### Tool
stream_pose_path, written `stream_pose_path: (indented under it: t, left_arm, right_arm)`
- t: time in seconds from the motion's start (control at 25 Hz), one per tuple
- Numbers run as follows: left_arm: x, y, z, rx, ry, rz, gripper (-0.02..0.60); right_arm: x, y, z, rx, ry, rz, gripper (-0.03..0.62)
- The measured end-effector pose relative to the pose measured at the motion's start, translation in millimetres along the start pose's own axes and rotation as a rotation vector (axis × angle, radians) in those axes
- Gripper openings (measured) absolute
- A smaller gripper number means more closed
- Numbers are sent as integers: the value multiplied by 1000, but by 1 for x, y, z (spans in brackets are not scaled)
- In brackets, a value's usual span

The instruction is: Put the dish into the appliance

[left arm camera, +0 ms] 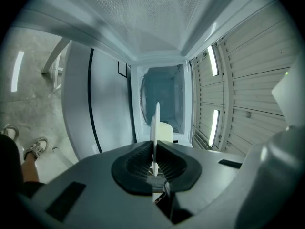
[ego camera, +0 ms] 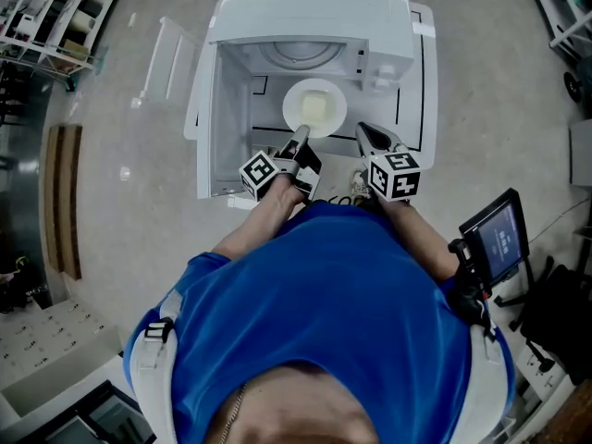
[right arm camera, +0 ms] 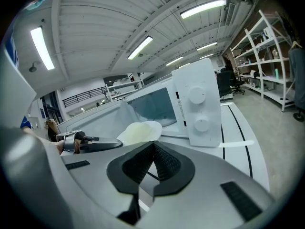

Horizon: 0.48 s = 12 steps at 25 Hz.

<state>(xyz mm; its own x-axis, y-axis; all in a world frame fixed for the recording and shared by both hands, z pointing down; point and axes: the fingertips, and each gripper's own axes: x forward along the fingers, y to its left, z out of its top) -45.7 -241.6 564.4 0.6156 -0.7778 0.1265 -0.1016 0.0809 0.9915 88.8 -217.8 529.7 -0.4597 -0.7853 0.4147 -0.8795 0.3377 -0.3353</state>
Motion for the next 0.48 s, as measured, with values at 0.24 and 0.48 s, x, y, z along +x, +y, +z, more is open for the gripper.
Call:
stream_pose_path:
  t: [0.24,0.48]
  left_arm:
    - [30,7,22,-12,-59,14,19]
    - [32,13,34,-14,-95,27,19]
  right_arm:
    - [23,-18,11,-18,14,39,2]
    - [26,-17,11,-35,19,65,2]
